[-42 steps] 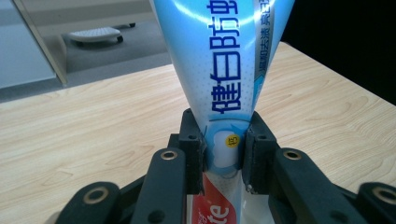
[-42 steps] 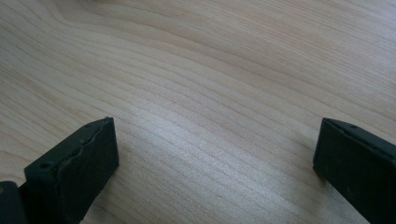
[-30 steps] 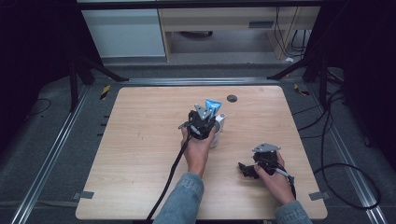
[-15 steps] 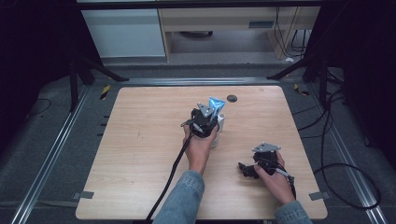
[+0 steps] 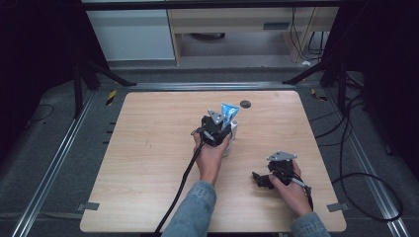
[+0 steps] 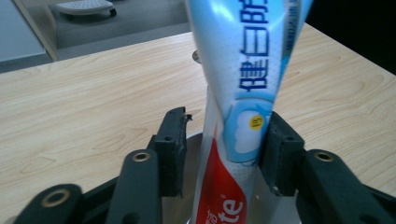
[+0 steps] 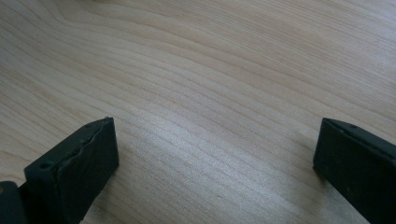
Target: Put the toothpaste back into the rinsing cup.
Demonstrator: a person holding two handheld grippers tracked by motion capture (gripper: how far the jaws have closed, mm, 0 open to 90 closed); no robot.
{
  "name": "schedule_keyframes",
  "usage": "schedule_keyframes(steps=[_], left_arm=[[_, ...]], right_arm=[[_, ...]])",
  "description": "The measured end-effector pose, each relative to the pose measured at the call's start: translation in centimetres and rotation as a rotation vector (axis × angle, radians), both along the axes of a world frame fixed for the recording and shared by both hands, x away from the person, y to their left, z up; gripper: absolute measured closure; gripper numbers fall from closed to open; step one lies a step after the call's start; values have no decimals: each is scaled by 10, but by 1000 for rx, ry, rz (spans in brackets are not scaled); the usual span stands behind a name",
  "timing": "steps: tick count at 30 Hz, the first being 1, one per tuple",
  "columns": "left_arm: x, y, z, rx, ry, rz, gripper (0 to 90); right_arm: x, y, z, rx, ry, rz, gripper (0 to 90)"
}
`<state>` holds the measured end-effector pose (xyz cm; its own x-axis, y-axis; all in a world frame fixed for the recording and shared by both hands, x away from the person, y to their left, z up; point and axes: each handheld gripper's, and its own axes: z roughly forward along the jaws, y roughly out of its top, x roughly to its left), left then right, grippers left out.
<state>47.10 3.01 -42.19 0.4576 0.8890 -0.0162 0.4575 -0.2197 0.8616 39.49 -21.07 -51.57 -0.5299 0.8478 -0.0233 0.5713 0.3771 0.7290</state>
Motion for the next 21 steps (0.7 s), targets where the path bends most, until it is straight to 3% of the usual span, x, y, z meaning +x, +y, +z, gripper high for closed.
schedule_keyframes(steps=[18, 21], left_arm=[[-4, 1, 2, 2, -18, 0, 490], [-5, 1, 3, 26, -24, -9, 447]], right_arm=[[0, 0, 0, 0, 2, -1, 4], [0, 0, 0, 1, 2, -1, 3]])
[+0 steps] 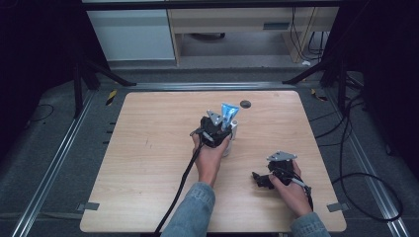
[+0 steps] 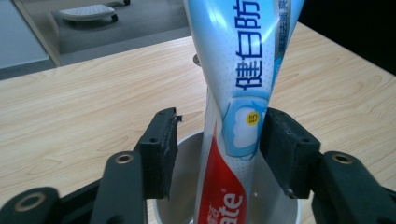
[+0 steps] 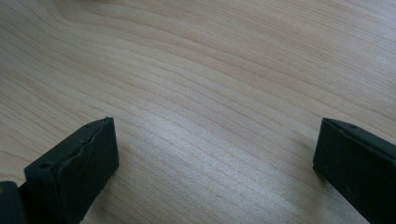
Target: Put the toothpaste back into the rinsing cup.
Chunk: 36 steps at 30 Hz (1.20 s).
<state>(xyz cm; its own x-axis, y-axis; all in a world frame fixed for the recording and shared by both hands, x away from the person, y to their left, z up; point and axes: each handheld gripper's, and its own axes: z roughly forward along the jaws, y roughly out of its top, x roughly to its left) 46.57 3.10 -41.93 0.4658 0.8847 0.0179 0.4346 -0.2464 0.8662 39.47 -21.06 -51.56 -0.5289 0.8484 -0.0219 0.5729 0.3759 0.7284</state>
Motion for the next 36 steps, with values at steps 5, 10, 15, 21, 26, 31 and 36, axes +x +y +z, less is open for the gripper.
schedule_keyframes(steps=[5, 10, 15, 21, 26, 31, 36], left_arm=[[-5, 4, 2, 6, -6, -15, 371], [-7, 7, 6, 3, 5, -45, 231], [-10, 10, 11, 19, 26, -58, 131], [-10, 8, 14, 15, 36, -92, 86], [-12, 6, 15, 36, 43, -120, 62], [-16, 13, 14, 52, 47, -121, 50], [-17, 27, 14, 51, 48, -98, 49]], right_arm=[[0, 0, 0, 0, -1, 0, 3], [0, 0, 0, -3, -2, 4, 4], [1, 2, 0, -2, 0, -2, 4], [4, 2, 0, -5, -6, 16, 3], [4, 2, 0, -5, -7, 13, 3], [4, 2, 0, -6, -7, 14, 4], [4, 3, 0, -6, -6, 9, 3]])
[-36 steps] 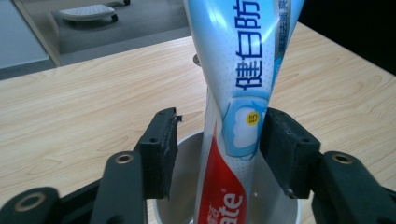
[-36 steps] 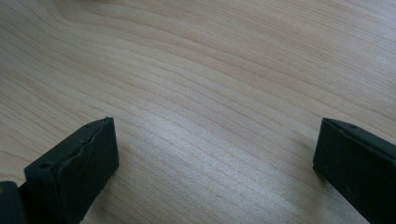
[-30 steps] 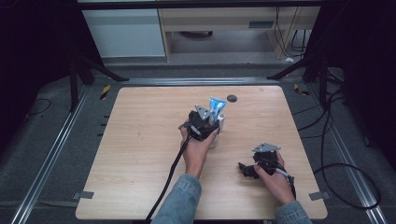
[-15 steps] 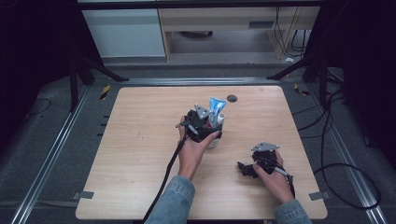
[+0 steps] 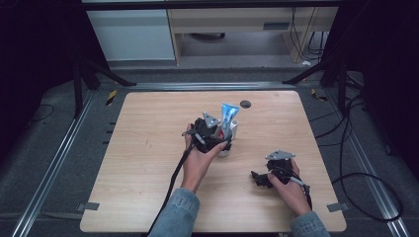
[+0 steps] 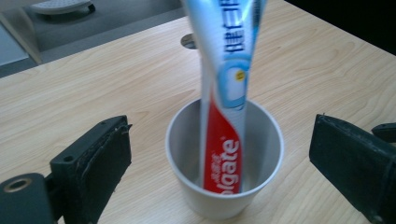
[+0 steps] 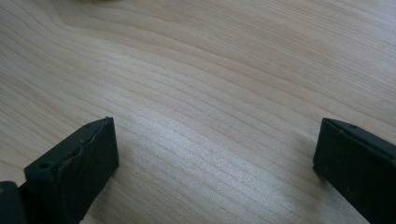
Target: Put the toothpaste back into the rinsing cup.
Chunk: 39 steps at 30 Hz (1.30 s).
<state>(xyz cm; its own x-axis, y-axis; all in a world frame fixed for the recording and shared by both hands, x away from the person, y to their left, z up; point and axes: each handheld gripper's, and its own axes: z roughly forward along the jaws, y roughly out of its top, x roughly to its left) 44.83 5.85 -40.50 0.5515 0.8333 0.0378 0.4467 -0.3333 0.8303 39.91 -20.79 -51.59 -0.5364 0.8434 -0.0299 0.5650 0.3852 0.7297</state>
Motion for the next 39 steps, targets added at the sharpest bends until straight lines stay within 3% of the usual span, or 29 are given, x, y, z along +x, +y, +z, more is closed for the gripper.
schedule_keyframes(steps=[3, 6, 11, 15, 16, 20, 24, 29, 34, 39], left_arm=[[-2, 11, 1, 0, -5, 17, 49], [-5, 21, 1, -2, -6, 32, 48], [-13, 40, -4, 15, -1, 60, 48], [-19, 61, -12, 32, 18, 92, 46], [-21, 73, -18, 37, 37, 108, 45], [-24, 92, -24, 33, 51, 137, 45], [-29, 115, -26, 60, 66, 163, 43], [-34, 133, -30, 85, 71, 193, 43], [-36, 146, -35, 83, 82, 215, 43], [-35, 159, -44, 97, 113, 236, 44]], right_arm=[[0, 0, 0, 0, 0, -1, 3], [-2, 4, 1, 20, 24, -43, 4], [-7, 3, 1, 12, 17, -34, 4], [-12, 0, 1, 19, 22, -34, 4], [-13, -1, 1, 17, 20, -33, 4], [-14, -2, 1, 19, 22, -39, 4], [-14, -2, 1, 20, 22, -39, 4], [-14, -2, 1, 19, 22, -39, 4], [-14, -2, 1, 21, 22, -40, 4], [-14, -2, 1, 20, 22, -39, 4]])
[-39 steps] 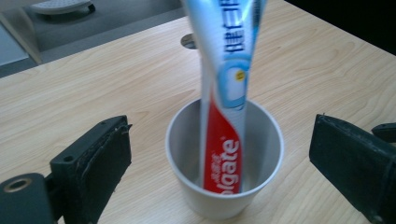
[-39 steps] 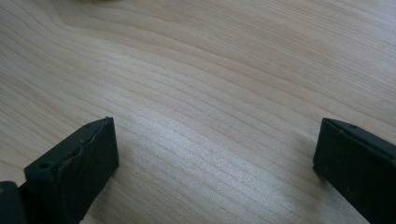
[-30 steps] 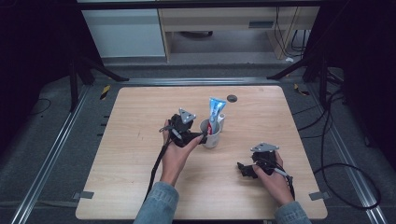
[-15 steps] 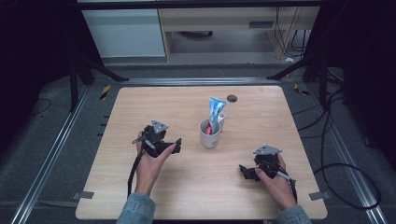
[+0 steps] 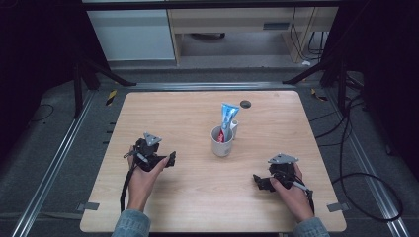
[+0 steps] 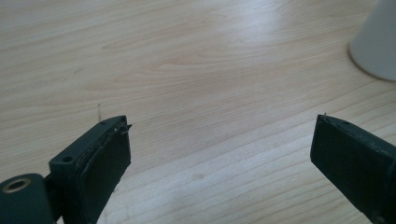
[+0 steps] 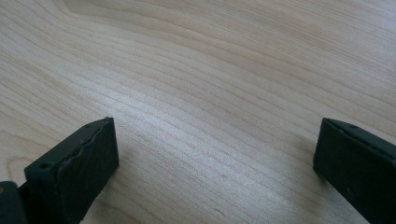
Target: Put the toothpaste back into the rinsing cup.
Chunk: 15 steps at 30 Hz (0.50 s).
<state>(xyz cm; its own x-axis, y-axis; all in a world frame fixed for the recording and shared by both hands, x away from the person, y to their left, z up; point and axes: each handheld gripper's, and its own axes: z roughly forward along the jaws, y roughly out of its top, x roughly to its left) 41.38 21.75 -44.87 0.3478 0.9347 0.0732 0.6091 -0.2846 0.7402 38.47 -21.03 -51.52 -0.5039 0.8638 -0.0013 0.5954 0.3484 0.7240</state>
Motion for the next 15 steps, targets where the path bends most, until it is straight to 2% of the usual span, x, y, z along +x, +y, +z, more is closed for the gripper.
schedule_keyframes(steps=[9, 15], left_arm=[[-3, 27, -14, 13, 50, 40, 46], [-3, 47, -26, -3, 78, 87, 50]], right_arm=[[0, 0, 0, 0, 0, 0, 4], [0, 0, 0, 1, 0, -1, 4]])
